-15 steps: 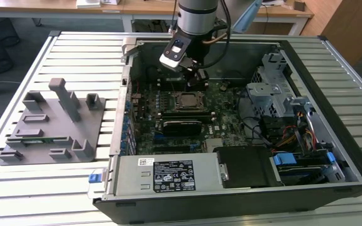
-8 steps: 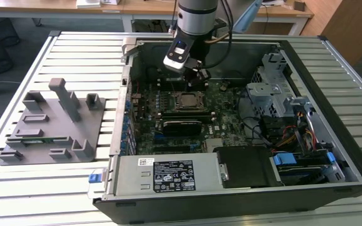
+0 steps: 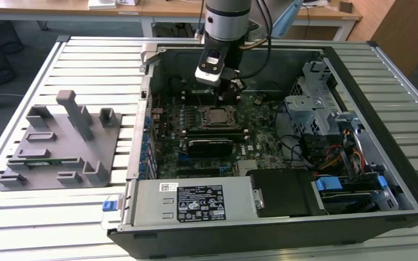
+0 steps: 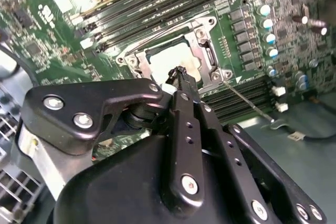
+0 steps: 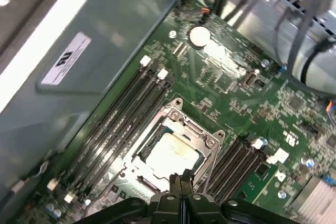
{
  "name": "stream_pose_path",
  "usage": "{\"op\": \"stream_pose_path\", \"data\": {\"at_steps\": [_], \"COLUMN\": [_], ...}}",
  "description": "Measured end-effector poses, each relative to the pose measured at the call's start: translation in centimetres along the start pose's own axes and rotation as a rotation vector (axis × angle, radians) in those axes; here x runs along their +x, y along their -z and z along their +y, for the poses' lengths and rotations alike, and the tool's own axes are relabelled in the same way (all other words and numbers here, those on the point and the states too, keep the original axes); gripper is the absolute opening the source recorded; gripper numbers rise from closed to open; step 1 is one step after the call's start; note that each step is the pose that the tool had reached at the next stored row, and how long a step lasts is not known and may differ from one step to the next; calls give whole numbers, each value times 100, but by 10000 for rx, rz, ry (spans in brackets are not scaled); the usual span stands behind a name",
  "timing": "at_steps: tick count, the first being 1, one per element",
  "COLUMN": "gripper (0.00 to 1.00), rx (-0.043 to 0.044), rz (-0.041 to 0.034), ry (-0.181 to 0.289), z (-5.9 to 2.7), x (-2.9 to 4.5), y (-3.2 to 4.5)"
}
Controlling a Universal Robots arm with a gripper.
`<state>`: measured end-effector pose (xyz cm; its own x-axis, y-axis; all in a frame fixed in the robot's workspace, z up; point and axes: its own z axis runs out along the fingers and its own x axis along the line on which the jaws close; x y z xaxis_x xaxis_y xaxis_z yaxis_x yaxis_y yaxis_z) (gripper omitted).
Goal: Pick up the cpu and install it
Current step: 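Install the first cpu locking lever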
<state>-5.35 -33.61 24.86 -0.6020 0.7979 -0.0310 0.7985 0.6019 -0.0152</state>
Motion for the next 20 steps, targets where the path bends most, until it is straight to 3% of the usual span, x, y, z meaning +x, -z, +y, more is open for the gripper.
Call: {"op": "stream_pose_path", "data": {"at_steps": [20], "gripper": [11], "rx": [-109], "rz": [-57], "ry": [3611], "z": [1], "x": [1], "y": [-27]}}
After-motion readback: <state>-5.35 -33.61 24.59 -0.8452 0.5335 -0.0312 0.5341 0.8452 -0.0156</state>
